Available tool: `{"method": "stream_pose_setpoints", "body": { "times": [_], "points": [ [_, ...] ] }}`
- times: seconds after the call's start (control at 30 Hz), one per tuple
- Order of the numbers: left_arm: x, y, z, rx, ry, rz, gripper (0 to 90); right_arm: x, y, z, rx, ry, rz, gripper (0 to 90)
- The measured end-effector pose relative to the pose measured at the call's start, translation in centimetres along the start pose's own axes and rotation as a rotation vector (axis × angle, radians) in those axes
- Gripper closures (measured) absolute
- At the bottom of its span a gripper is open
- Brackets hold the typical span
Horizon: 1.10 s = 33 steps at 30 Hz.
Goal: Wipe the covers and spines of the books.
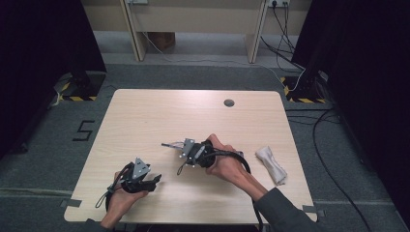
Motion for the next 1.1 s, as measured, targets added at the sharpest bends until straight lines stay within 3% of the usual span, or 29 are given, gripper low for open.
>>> {"method": "stream_pose_setpoints", "body": {
  "times": [0.17, 0.43, 0.7, 0.9, 1.1],
  "points": [
    [-0.1, 0.0, 0.0, 0.005, 0.006, 0.009, 38.8, -2.4, -0.9, -0.6, -0.005, 0.039, 0.031, 83.3],
    [-0.2, -0.1, 0.1, -0.009, 0.006, 0.014, 38.8, -5.0, -3.5, -2.2, 0.03, 0.106, -0.058, 83.2],
    [-0.1, -0.1, 0.0, -0.01, 0.004, 0.017, 38.5, -6.5, -4.8, -3.2, 0.069, 0.132, -0.095, 79.3],
    [-0.1, -0.2, 0.0, -0.01, 0.004, 0.02, 38.2, -7.3, -5.5, -3.7, 0.091, 0.155, -0.163, 74.2],
    [-0.1, -0.2, 0.0, -0.011, -0.004, 0.033, 36.8, -8.3, -6.2, -3.7, 0.107, 0.143, -0.186, 67.0]
  ]
}}
Point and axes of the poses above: each handheld gripper's, and its own axes: z roughly backward along the jaws, y roughly out of its top, x roughly to its right, the point moved 3 cm from there along -z, roughly forward along the jaws, and after that the axes turned 10 degrees about x, right-handed, at the moved point
